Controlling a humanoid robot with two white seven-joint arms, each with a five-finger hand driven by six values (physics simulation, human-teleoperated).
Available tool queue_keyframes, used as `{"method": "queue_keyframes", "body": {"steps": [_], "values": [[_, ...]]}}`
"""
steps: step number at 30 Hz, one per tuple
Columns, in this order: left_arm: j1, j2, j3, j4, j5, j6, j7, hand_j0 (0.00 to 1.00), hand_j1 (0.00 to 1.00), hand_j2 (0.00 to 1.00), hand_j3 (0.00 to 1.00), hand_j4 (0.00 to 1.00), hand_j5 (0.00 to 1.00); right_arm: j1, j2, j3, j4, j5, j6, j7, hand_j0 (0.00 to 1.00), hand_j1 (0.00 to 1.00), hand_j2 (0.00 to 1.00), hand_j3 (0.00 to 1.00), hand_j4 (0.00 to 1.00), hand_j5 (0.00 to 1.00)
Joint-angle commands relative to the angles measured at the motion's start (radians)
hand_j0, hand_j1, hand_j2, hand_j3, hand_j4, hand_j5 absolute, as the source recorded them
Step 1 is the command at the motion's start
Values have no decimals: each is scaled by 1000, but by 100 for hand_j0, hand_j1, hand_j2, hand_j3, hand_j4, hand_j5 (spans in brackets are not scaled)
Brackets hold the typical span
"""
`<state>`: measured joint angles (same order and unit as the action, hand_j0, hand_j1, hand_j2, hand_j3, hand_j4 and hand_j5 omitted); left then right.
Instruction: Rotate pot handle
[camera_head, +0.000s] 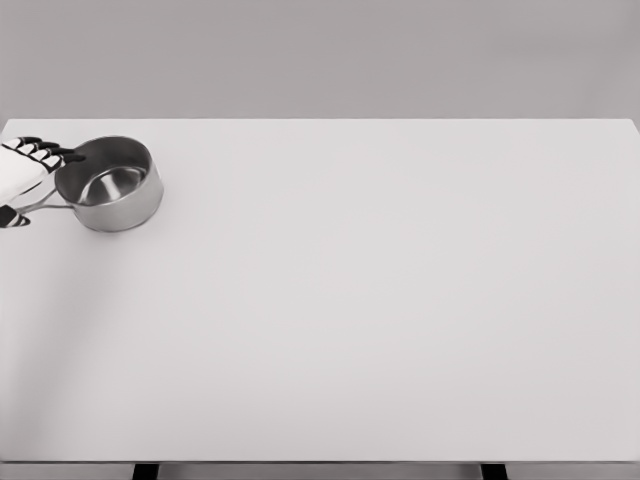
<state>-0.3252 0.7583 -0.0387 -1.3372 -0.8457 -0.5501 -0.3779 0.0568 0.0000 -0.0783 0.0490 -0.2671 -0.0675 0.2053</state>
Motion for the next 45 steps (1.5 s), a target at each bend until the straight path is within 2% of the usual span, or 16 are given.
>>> {"method": "queue_keyframes", "body": {"steps": [1,14,17,22,28,45], "values": [[0,0,2,9,7,2,2,100,100,100,100,100,100,0,0,0,0,0,0,0,100,100,100,100,100,100],[-43,-19,-1,73,10,4,5,100,100,100,100,100,100,0,0,0,0,0,0,0,100,100,100,100,100,100],[-75,-43,0,102,10,4,5,100,100,100,100,100,100,0,0,0,0,0,0,0,100,100,100,100,100,100],[-84,-43,2,110,11,4,5,100,100,100,100,100,100,0,0,0,0,0,0,0,100,100,100,100,100,100],[-120,-45,-3,178,11,18,7,100,100,100,100,100,100,0,0,0,0,0,0,0,100,100,100,100,100,100],[-192,-105,-10,279,5,75,7,100,100,100,100,100,100,0,0,0,0,0,0,0,100,100,100,100,100,100]]}}
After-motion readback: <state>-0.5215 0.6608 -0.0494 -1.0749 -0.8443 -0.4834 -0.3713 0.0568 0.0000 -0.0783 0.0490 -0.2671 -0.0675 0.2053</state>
